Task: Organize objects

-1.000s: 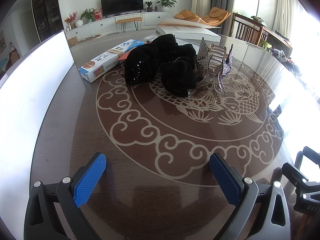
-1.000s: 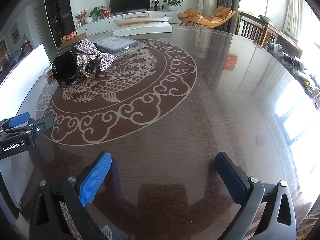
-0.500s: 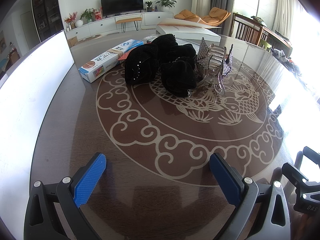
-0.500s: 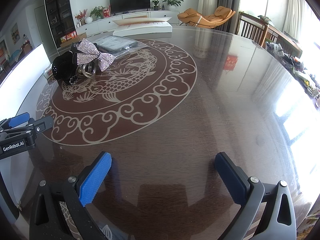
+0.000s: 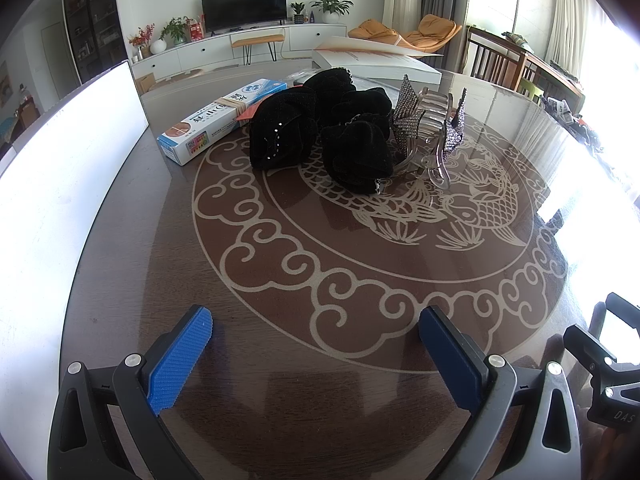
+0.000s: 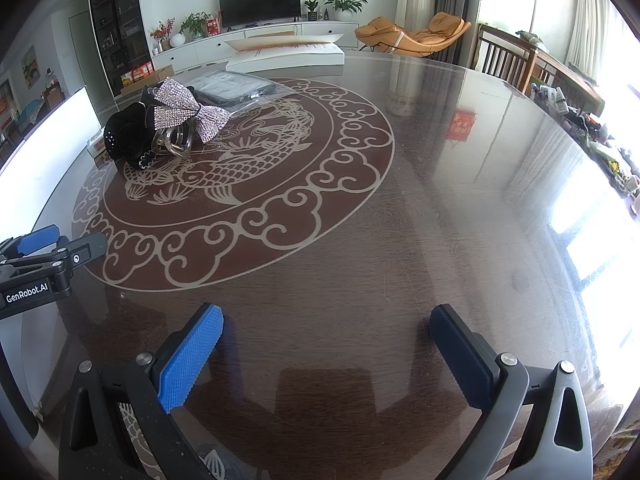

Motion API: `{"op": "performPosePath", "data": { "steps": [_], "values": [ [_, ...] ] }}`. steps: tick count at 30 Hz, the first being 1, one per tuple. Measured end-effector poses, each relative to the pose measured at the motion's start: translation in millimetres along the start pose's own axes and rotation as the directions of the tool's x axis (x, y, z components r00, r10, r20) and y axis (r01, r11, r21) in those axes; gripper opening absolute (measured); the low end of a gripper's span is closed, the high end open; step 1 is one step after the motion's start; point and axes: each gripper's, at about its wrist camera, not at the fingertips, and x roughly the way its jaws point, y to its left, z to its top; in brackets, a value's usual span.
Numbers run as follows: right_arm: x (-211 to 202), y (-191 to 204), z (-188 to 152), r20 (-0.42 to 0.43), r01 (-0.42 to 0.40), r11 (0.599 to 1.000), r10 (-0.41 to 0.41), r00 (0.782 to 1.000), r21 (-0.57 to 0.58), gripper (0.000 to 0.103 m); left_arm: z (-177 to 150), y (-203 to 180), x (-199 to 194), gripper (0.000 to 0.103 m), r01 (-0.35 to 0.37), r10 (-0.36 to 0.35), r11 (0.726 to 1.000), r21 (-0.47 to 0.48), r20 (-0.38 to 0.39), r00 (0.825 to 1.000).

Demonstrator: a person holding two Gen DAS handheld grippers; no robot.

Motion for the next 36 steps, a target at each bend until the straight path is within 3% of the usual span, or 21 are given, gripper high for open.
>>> {"op": "performPosePath", "data": {
  "steps": [36],
  "values": [
    [1.1,0.2,1.1,-0.002,0.005,1.0,-0.005,1.0,0.0,0.103,0.2,0.0,0.1,0.103,0.0,0.0,1.0,0.0,0.0,1.0]
  ]
}}
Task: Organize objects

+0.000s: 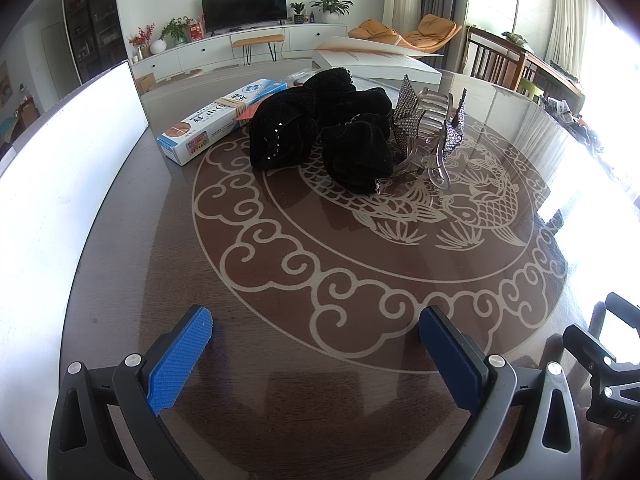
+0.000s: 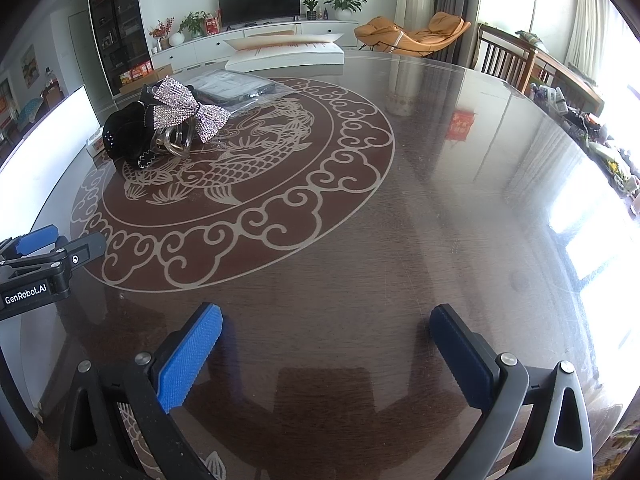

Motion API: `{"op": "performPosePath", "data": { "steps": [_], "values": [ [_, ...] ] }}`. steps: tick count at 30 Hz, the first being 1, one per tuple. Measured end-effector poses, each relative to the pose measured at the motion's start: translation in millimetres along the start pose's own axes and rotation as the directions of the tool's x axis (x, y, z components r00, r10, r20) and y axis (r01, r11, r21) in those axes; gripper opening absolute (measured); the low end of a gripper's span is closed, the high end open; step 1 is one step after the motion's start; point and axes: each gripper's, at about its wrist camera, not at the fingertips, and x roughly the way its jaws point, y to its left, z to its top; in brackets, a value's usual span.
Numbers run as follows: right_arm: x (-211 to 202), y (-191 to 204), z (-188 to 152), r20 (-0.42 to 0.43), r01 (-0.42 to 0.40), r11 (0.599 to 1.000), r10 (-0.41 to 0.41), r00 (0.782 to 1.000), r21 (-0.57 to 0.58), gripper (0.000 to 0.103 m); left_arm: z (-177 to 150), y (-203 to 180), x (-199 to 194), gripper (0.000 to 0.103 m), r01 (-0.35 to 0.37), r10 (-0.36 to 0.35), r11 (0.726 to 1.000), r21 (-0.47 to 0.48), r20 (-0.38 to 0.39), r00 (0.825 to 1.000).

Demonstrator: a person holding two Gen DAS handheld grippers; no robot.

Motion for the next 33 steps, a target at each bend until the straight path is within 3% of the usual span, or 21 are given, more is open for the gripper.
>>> {"op": "performPosePath", "data": {
  "steps": [16,21,23,24,27,29,33],
  "values": [
    [0,0,0,0.0,0.0,1.0,0.0,1.0,0.0,0.103,1,0,0,0.103,0.004,-0.004,1.0,0.006,-0.008,1.0],
    [0,0,0,0.0,0.0,1.0,0.0,1.0,0.0,0.103,19,6,7,0.103,0.063,-0.055,0.997,0.038,-0.186,0.981],
    [0,0,0,0.0,0.0,1.0,0.0,1.0,0.0,0.103,36,19,6,0.103,0.101,-0.102,0.995,-0.013,-0.227,0.969],
    [0,0,0,0.0,0.0,1.0,0.0,1.0,0.0,0.103,50,27,1,0.103,0.103,-0.106,0.994,-0.025,-0.208,0.972],
    [0,0,0,0.0,0.001,1.0,-0.001,1.0,0.0,0.103,109,45,-15,0.103,0.022,-0.023,1.0,-0.009,-0.07,0.997],
    [0,0,0,0.0,0.002,1.0,-0.002,1.0,0.0,0.103,150,55,-10,0.103,-0.013,0.013,1.0,0.009,-0.007,1.0],
    [0,0,1,0.0,0.002,1.0,-0.002,1.0,0.0,0.103,209,76,49,0.103,-0.097,0.099,0.995,0.031,-0.062,0.993]
  ]
}}
